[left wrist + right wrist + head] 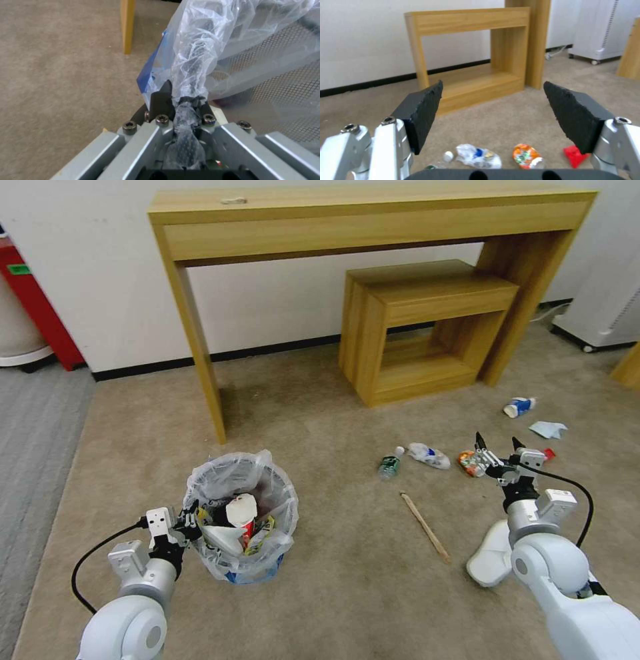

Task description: Pick up the trash bin and place the garbage on the floor into it.

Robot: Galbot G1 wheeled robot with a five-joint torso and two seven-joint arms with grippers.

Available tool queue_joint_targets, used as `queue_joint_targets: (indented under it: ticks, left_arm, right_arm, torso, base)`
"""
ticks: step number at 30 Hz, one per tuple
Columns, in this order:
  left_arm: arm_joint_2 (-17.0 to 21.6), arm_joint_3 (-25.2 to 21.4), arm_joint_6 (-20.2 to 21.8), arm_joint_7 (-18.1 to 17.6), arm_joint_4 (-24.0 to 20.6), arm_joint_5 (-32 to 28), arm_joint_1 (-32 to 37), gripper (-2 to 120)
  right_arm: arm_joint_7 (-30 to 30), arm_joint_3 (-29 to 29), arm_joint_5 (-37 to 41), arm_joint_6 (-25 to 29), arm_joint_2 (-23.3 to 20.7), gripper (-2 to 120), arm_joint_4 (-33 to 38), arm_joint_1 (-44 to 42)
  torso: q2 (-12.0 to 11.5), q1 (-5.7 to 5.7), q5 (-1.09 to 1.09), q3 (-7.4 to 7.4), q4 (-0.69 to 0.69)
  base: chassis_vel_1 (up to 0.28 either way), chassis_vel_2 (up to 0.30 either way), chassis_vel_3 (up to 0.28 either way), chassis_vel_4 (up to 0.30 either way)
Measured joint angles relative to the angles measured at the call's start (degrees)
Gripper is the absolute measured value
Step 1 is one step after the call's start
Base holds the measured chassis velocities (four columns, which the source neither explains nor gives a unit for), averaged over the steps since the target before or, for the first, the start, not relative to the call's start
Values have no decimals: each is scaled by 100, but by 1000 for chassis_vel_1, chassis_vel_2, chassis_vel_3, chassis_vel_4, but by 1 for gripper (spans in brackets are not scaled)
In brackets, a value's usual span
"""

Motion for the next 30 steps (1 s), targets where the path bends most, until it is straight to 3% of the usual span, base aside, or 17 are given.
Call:
queue_joint_targets:
  ticks: [30]
  left_arm:
    - [-7, 2, -57, -41, 94, -15, -59, 2]
  right_arm:
    - [-112, -67, -54, 190, 41, 76, -121, 56]
  torso:
    - [-1, 0, 0, 0, -1]
  base:
    - [-37, -40, -39, -37]
